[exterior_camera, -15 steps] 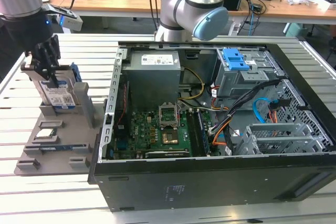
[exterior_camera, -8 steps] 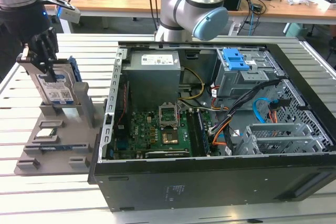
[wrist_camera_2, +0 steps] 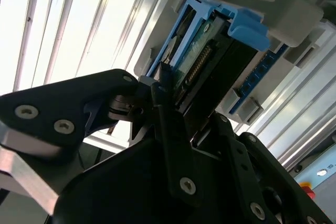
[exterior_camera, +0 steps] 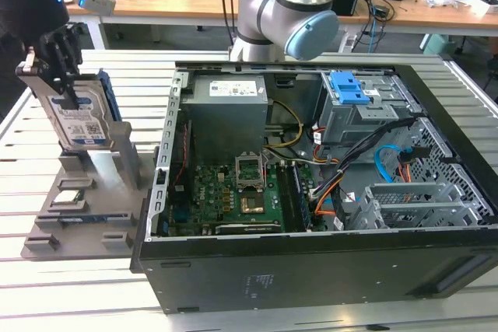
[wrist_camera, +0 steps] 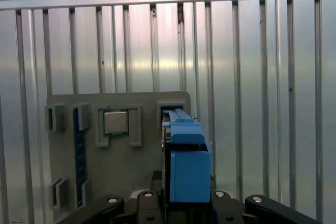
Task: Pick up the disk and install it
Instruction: 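Pick up the disk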
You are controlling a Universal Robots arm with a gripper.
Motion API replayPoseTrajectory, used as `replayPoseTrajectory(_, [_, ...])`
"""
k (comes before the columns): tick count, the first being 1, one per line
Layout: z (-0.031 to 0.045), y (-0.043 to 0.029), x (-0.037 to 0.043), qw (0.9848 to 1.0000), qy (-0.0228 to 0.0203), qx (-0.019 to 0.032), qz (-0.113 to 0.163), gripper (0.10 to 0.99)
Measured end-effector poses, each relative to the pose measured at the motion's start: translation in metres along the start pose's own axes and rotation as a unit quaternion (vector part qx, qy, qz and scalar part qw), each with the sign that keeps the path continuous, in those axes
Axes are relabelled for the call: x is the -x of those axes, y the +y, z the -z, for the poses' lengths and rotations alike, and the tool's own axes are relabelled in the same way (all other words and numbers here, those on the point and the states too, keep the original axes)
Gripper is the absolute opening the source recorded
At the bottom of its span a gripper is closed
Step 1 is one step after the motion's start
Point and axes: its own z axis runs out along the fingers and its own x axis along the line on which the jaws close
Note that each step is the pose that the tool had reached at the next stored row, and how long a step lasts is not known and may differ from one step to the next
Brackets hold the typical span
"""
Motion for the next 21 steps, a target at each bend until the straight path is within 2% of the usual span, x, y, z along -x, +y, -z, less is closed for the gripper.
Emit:
replayPoseTrajectory(4, [0.0102,-0.0002,0.0005,1.0000,0.0000,0.0000,0.000,0.357])
replayPoseTrajectory(11, [0.0211,-0.0004,0.0008,1.0000,0.0000,0.0000,0.000,0.357])
replayPoseTrajectory(16, [0.0333,-0.0006,0.0007,1.0000,0.0000,0.0000,0.000,0.357])
replayPoseTrajectory(21, [0.0412,-0.0007,0.0007,1.0000,-0.0001,-0.0001,0.000,0.357])
